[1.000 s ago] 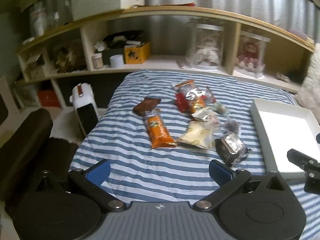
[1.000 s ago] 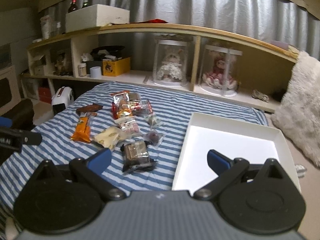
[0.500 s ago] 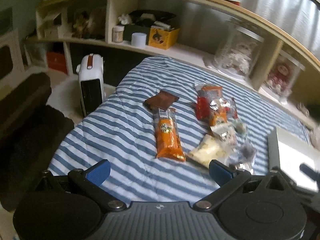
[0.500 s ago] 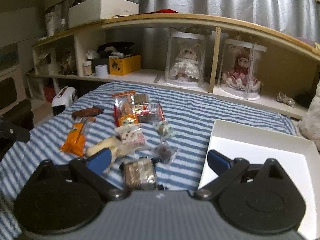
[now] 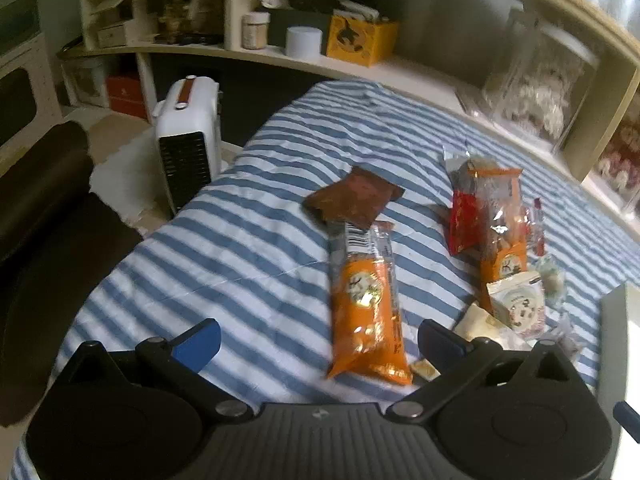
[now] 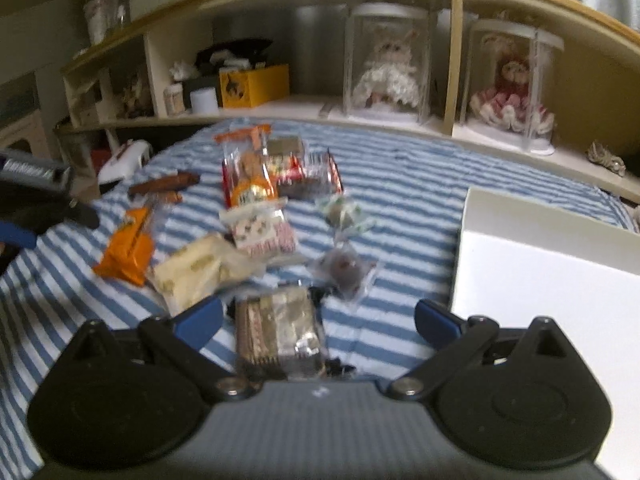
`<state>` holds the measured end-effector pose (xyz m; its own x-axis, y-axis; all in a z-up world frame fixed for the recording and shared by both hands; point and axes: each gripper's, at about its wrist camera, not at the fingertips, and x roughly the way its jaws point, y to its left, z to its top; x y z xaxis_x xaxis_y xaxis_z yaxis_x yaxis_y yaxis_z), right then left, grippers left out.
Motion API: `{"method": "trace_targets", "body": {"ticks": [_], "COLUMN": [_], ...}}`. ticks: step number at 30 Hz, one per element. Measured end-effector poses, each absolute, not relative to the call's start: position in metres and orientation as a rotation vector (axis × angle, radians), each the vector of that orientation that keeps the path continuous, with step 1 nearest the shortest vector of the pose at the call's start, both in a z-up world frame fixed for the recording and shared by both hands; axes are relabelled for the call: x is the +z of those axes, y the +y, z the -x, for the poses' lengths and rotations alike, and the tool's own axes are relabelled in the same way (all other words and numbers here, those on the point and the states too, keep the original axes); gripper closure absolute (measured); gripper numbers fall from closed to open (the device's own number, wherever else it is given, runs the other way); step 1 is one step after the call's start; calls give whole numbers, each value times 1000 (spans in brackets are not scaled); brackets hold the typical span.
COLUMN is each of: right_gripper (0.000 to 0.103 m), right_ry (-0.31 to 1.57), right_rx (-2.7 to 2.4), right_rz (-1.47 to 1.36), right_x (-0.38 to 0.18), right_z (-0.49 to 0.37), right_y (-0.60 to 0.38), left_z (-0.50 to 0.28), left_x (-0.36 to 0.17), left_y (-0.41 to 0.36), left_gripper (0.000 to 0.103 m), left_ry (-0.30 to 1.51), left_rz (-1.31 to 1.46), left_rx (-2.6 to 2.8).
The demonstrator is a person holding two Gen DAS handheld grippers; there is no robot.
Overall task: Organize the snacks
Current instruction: 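Grasp the silver-wrapped square snack with the right tool while the left tool grasps the orange snack bar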
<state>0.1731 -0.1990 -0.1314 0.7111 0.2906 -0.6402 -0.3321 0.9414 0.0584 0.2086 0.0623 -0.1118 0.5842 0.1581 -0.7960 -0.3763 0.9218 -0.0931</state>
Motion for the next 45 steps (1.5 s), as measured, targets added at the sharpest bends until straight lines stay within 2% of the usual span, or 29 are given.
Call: {"method": "trace_targets", "body": {"ticks": [9,14,16,22,27,29,35,37,38,40,45], "right_gripper": [3,15,29,43,43,43,41,40,40,41,44], "right_ry": [725,718,731,807,930,970,1001,988,981,986,987], "right_rx": [382,455,473,480,476,480,513,509,508,511,526], "right_rz": [90,129,146,160,103,122,171,180,180,177,162], "right_x": [-154,-157,-158,-155,-144,-141,-139,-138,-138,-140,-142], "right_z": [-176,-173,-173,-167,-148,-135,-108,-107,-108,-110,-120], "right_y": [-197,-188,-184,-181,-186,-184,-176,-173,-173,-172,-174], "left_z": [-247,-242,-245,-244,-240,-238,-238,-240,-240,-239,-230], "left_x": [-148,-154,-156,-157,-152,-148,-138,-139,-140,-138,-128], "left_y": [62,60,57,57,61,60,56,55,55,55,46], "left_gripper": [0,0,0,0,1,5,34,47,49,59,65], "left_ry": [971,964,990,1024,1015,999,920,920,922,917,914], "left_rz": [209,192,141,97,165,182,221,214,205,210,141], "left_rx": [371,359,339,284,285,270,203,204,203,175,151]}}
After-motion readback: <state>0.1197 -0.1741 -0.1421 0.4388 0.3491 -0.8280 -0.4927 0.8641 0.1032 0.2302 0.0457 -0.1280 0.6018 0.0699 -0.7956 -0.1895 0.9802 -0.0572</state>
